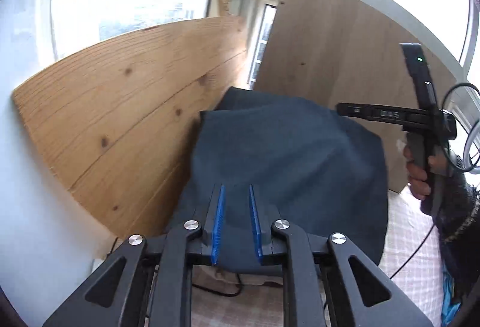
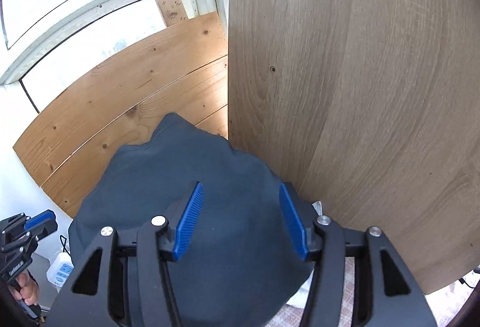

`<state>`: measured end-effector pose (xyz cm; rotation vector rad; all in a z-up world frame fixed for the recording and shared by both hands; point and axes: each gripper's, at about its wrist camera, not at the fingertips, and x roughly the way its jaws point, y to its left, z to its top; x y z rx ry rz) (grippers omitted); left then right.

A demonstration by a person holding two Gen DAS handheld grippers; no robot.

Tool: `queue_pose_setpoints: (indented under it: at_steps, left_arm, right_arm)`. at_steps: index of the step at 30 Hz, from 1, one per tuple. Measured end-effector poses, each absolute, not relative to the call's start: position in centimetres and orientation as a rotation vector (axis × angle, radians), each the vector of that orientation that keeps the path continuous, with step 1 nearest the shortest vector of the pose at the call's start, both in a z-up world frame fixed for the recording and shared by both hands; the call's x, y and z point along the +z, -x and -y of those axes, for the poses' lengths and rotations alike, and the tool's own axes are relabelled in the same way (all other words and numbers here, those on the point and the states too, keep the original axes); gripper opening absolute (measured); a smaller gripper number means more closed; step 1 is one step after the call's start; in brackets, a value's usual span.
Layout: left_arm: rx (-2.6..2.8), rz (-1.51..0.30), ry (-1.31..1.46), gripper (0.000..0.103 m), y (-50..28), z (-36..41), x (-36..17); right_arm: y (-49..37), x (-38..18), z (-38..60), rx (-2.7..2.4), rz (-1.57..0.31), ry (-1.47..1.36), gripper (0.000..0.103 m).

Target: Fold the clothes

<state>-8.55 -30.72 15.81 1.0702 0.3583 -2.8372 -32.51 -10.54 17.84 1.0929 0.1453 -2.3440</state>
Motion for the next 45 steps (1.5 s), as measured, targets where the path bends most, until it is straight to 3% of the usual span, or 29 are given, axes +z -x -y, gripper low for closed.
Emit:
queue_pose_setpoints:
  at_steps: [4,5,8,13,15,17,19,21,35,45]
  left_arm:
    - [-3.039,-0.339,-1.19,0.015,11.6,25.7,14.1]
    - [-3.04,-0.325,-1.275,0.02,12.2,24.6,12.7]
    - [-3.035,-0.249,-1.471,0.017,12.7,21.4,9.2]
    - [-2.997,-0.248,-1.456,0.022,9.0,21.3,10.1]
    - [-2.954,-0.283,-1.416,0.05,7.6,22.3,11.1]
    - [-2.91,-0.317,-1.376,0.065,6.2,23.2,12.1]
    - [-2.866,-0.349,-1.336,0.066,4.8,24.1,13.1]
    - [-2.821,-0.381,-1.301,0.075,3.4,25.0,14.0]
    - [-2.746,-0.355,-1.109,0.078,-6.5,21.1,20.4]
    - [-2.584,-0.391,-1.107,0.078,-11.3,16.7,19.0]
  right_arm:
    - [34.8,14.8,12.0,-2.329,-0.22,-1.198,0.053]
    - [35.2,14.3,12.0,-2.336,-0.23,-1.208,0.054]
    - [36.1,14.5,10.6,-2.367,-0.143,-1.241,0.057]
    - [33.3,17.3,5.6,-2.441,0.018,-1.203,0.058]
    - [30.8,18.1,3.5,-2.454,0.084,-1.187,0.058]
    - [27.4,18.3,1.6,-2.464,0.125,-1.191,0.059]
    - [24.0,18.5,-0.2,-2.474,0.167,-1.194,0.059]
    - [20.5,18.6,-1.7,-2.484,0.196,-1.193,0.059]
    - [1.3,21.7,-6.7,-2.651,0.138,-1.055,0.068]
    - [-6.6,19.3,-11.1,-2.688,0.002,-1.082,0.068]
